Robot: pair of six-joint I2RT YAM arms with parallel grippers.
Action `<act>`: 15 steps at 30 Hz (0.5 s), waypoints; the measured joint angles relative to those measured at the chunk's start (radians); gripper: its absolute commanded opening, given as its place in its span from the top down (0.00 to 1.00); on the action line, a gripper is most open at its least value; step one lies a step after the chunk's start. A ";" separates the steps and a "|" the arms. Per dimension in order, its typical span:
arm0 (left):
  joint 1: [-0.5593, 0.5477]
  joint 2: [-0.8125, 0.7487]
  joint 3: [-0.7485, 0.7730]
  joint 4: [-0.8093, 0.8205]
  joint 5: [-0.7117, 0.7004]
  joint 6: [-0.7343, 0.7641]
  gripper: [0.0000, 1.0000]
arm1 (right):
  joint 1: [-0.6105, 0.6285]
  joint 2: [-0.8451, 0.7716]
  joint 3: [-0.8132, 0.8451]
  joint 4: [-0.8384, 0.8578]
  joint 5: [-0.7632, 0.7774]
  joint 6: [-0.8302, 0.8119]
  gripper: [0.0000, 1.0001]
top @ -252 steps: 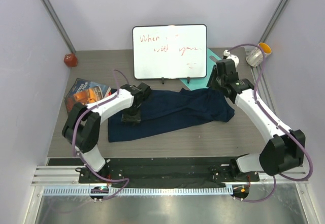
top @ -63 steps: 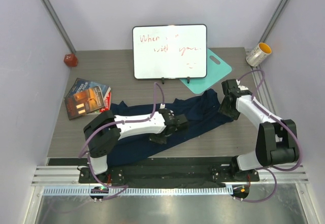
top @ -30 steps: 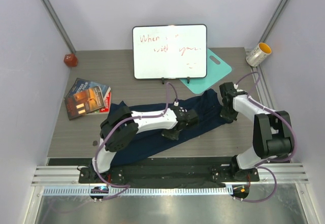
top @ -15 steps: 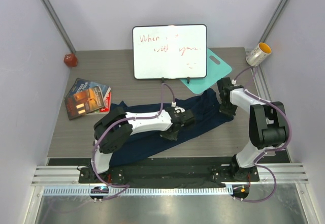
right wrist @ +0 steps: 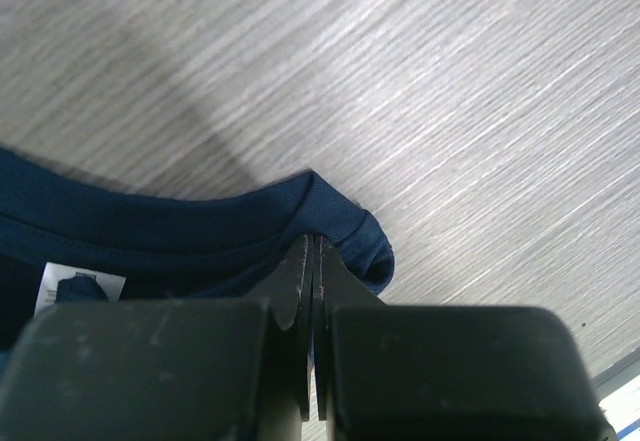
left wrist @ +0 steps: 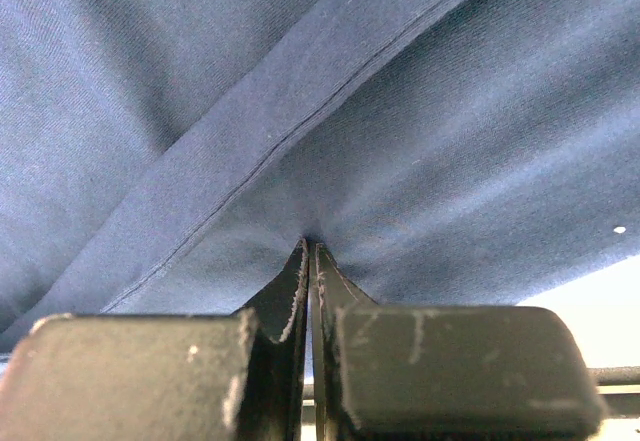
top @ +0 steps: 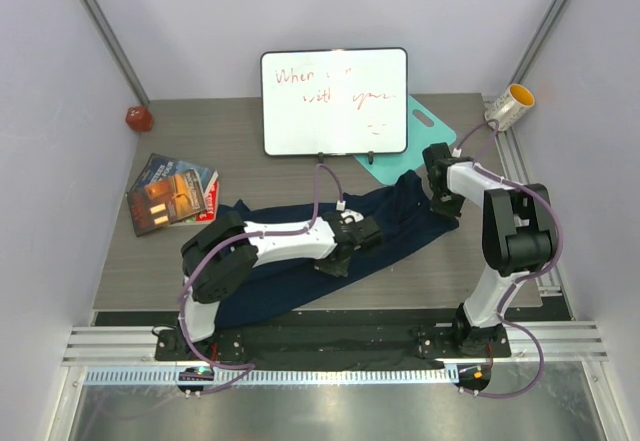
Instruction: Fold and stack the t-shirts
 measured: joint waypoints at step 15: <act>0.000 -0.060 -0.089 0.077 -0.007 -0.032 1.00 | -0.006 0.065 0.076 -0.007 0.030 0.004 0.99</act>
